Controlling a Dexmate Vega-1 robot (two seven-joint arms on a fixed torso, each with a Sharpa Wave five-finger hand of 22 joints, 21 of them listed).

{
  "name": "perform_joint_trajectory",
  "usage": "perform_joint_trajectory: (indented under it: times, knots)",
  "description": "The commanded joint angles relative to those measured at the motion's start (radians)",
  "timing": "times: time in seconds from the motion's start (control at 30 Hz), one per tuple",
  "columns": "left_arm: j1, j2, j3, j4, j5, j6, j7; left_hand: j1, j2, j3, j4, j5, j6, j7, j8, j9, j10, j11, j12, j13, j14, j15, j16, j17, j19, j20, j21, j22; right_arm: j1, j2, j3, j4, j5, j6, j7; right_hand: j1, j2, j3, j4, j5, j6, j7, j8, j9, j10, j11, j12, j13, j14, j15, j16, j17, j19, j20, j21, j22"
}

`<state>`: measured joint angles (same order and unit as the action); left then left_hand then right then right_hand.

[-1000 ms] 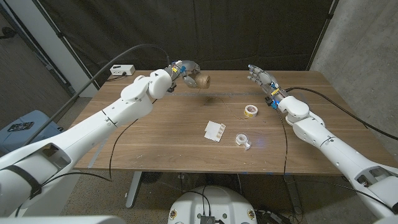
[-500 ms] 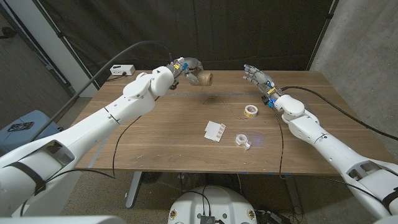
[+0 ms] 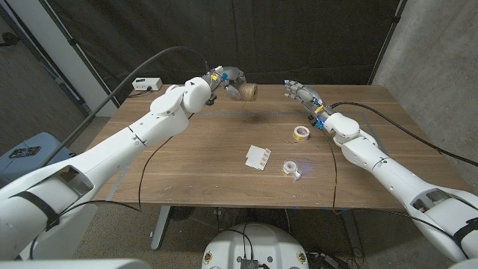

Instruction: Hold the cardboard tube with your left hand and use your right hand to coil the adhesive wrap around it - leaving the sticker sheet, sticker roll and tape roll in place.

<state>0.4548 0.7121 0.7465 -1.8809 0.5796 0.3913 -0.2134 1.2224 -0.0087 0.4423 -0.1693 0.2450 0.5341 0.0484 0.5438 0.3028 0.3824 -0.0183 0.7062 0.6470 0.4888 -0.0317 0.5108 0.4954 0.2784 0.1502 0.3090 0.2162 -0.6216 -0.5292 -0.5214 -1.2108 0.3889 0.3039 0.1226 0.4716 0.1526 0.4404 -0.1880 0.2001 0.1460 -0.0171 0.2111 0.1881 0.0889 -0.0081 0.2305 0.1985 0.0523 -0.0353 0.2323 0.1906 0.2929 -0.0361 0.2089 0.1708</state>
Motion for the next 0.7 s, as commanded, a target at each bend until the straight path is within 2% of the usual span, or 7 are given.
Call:
perform_joint_trajectory:
  times: [0.03, 0.43, 0.7]
  knots:
    - [-0.01, -0.006, 0.001, -0.005, -0.003, 0.02, 0.003, 0.061, 0.089, 0.004, 0.007, 0.023, 0.011, 0.0, 0.072, 0.043, 0.027, -0.02, 0.006, 0.048, 0.007, 0.004, 0.004, 0.002, -0.004, 0.003, 0.002, 0.002, 0.02, 0.015, -0.028, 0.013, -0.016, -0.01, 0.024, 0.041, 0.001, 0.018, 0.0, 0.014, 0.016, -0.005, 0.007, 0.004, 0.018, -0.001, -0.001, 0.004, 0.02, -0.034, -0.001, 0.001, 0.016, -0.063, 0.001, 0.001]
    - [-0.031, -0.017, 0.009, 0.001, -0.013, 0.019, -0.002, 0.06, 0.088, 0.004, 0.006, 0.026, 0.01, 0.003, 0.072, 0.043, 0.026, -0.017, 0.006, 0.052, 0.004, 0.006, 0.0, 0.002, -0.007, 0.005, 0.002, 0.002, 0.041, 0.038, -0.048, 0.054, -0.016, -0.013, 0.053, 0.075, -0.001, 0.027, 0.003, 0.017, 0.026, -0.006, 0.007, 0.005, 0.03, -0.004, -0.002, 0.005, 0.031, -0.033, -0.001, 0.002, 0.028, -0.065, 0.001, 0.001]
    - [-0.047, -0.028, 0.01, 0.008, -0.026, 0.025, -0.006, 0.059, 0.089, 0.003, 0.007, 0.026, 0.01, 0.003, 0.073, 0.043, 0.025, -0.015, 0.005, 0.054, 0.002, 0.008, 0.0, 0.004, -0.007, 0.006, 0.002, 0.002, 0.072, 0.06, -0.064, 0.11, -0.024, 0.004, 0.081, 0.094, -0.003, 0.031, 0.005, 0.016, 0.037, -0.012, 0.009, 0.006, 0.04, -0.008, -0.001, 0.006, 0.038, -0.038, 0.0, 0.003, 0.036, -0.069, 0.001, 0.001]
